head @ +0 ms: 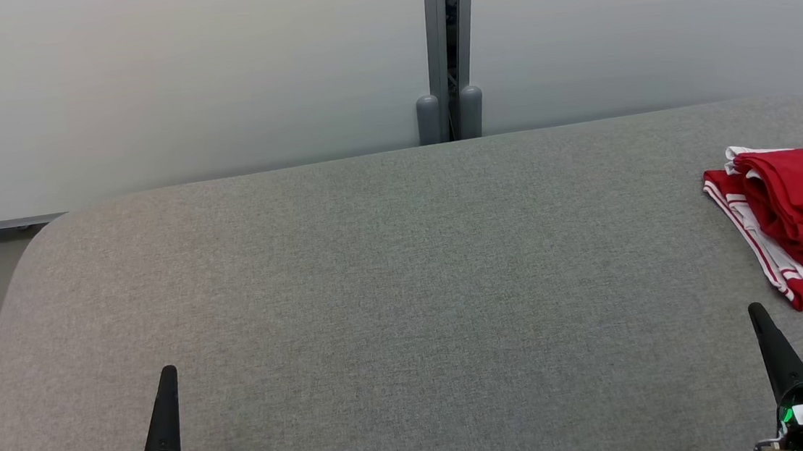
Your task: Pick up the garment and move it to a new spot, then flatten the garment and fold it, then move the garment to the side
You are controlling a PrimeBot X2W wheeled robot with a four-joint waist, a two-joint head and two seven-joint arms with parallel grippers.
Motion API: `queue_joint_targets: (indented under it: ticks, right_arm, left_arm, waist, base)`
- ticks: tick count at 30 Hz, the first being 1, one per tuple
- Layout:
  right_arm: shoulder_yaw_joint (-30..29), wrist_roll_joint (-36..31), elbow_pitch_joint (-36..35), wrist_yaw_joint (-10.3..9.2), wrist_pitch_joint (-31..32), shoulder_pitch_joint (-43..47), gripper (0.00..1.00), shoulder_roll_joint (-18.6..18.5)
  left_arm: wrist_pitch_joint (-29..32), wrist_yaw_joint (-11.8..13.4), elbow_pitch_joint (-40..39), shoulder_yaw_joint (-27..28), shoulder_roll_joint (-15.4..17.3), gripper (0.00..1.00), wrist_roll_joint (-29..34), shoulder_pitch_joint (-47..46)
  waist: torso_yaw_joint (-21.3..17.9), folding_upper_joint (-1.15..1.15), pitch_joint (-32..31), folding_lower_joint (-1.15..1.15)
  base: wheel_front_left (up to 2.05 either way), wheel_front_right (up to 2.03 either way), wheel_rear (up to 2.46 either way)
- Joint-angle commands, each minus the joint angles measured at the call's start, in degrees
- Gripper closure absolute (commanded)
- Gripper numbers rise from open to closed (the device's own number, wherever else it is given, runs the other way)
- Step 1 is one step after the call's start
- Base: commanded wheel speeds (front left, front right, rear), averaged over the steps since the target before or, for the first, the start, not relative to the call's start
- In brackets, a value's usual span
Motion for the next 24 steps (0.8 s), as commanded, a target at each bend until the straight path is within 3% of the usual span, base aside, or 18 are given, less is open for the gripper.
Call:
queue_joint_targets:
  ticks: [1,24]
  right_arm:
    - [-0.54,1.57,-0.37,0.00,0.57,-0.89,1.00,-0.44]
    - [-2.19,11.54,-0.43,0.00,3.63,-1.33,1.00,-0.16]
  left_arm:
    - [0.24,-0.42,-0.55,0.40,0.29,1.00,-1.54,-0.95]
    - [2.48,-1.55,-0.91,1.16,0.32,1.00,-11.53,-1.84]
  waist:
    - [0.02,0.00,0.06,0.00]
    - [0.19,0.00,0.86,0.00]
  base:
    - [0.00,0.00,0.00]
    - [0.00,0.00,0.00]
